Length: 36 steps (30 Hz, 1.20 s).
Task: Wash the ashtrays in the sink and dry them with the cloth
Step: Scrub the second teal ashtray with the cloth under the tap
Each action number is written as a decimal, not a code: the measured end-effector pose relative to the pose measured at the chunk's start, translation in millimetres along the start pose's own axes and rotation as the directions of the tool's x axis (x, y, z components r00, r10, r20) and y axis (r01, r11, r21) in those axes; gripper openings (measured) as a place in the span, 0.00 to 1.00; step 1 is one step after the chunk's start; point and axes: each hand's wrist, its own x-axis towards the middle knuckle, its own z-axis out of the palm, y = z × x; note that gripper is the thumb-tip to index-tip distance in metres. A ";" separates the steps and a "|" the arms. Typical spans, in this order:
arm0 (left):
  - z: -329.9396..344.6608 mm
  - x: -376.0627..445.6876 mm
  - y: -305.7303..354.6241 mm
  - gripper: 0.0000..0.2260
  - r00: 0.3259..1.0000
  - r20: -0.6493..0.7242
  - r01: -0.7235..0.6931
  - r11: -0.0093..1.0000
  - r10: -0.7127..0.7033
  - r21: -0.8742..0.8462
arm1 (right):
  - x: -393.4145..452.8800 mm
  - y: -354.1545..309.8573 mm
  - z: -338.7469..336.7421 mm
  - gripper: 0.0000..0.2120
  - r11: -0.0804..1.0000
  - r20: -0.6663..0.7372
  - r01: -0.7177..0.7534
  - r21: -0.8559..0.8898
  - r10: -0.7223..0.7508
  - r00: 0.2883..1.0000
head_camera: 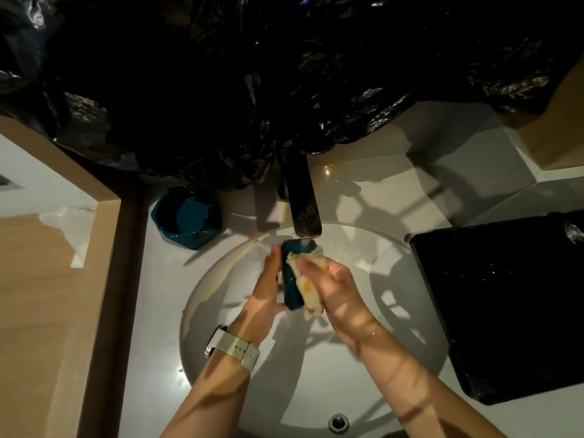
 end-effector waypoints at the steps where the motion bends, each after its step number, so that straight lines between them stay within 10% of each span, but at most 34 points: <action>1: 1.9 0.5 2.2 0.27 0.997 0.035 0.073 0.993 -0.070 -0.090 | -0.8 0.6 1.1 0.09 0.998 -0.002 0.034 -0.048 -0.034 0.999; 4: 10.1 8.2 -0.9 0.26 0.995 0.081 0.072 0.977 -0.057 -0.200 | 0.5 3.8 0.5 0.13 0.993 -0.022 0.064 -0.096 -0.067 0.998; 11: 5.3 10.4 -11.1 0.24 0.917 0.180 -0.391 0.894 0.357 0.220 | 18.3 -13.8 -6.8 0.12 0.986 -0.096 -0.096 0.135 0.109 0.989; 18: -3.8 15.0 7.4 0.29 0.979 0.184 0.097 0.993 -0.083 -0.064 | 6.0 -8.4 0.3 0.09 0.993 0.059 0.049 -0.110 -0.042 0.997; 27: -4.3 6.0 3.7 0.19 0.963 0.097 -0.267 0.945 0.252 0.188 | 18.2 -8.3 -4.6 0.22 0.957 0.016 -0.184 0.223 0.186 0.983; 32: -10.1 -7.5 14.4 0.27 0.988 0.100 0.113 0.992 -0.118 0.053 | -0.9 -0.8 4.0 0.10 0.994 0.059 0.062 -0.093 -0.057 0.997; 36: -1.0 0.2 0.8 0.29 0.992 0.094 0.077 0.993 -0.085 0.089 | -7.8 2.5 11.1 0.13 0.995 -0.012 0.089 -0.035 -0.089 0.996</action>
